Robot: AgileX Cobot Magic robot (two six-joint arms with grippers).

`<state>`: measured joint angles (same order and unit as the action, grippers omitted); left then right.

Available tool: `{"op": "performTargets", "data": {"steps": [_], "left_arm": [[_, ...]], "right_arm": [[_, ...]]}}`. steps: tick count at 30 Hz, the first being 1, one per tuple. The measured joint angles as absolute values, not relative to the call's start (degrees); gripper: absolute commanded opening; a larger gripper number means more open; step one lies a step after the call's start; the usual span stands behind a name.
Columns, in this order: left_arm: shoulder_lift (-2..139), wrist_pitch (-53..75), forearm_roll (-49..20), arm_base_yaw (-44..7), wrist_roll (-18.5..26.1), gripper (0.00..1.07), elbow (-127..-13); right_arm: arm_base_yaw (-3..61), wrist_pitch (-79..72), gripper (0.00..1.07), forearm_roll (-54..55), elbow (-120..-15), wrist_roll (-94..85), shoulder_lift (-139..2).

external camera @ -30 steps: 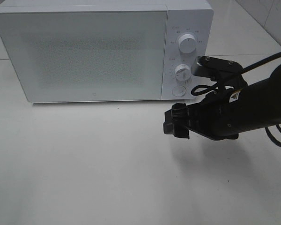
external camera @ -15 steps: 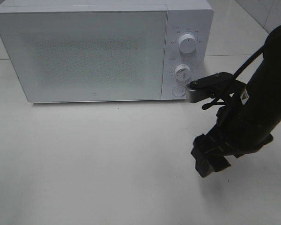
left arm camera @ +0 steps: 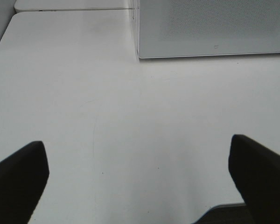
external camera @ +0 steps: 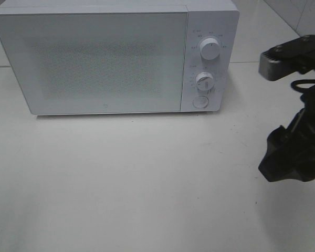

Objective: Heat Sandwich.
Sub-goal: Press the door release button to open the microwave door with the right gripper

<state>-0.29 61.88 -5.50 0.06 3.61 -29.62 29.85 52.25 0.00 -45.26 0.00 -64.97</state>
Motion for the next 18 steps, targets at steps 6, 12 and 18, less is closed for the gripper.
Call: {"op": "performTargets", "data": {"steps": [6,12,18], "left_arm": [[-0.29,61.88,-5.5,0.06,3.61,0.97,-29.62],[-0.29,61.88,-5.5,0.06,3.61,0.97,-29.62],[-0.29,61.88,-5.5,0.06,3.61,0.97,-29.62]], "right_arm": [[29.85,55.52,0.76,0.0,-45.26,0.0,-57.07],[29.85,59.82,0.76,-0.46,-45.26,0.0,-46.07],[26.76,65.43,0.76,-2.18,-45.26,0.0,-38.5]]}}
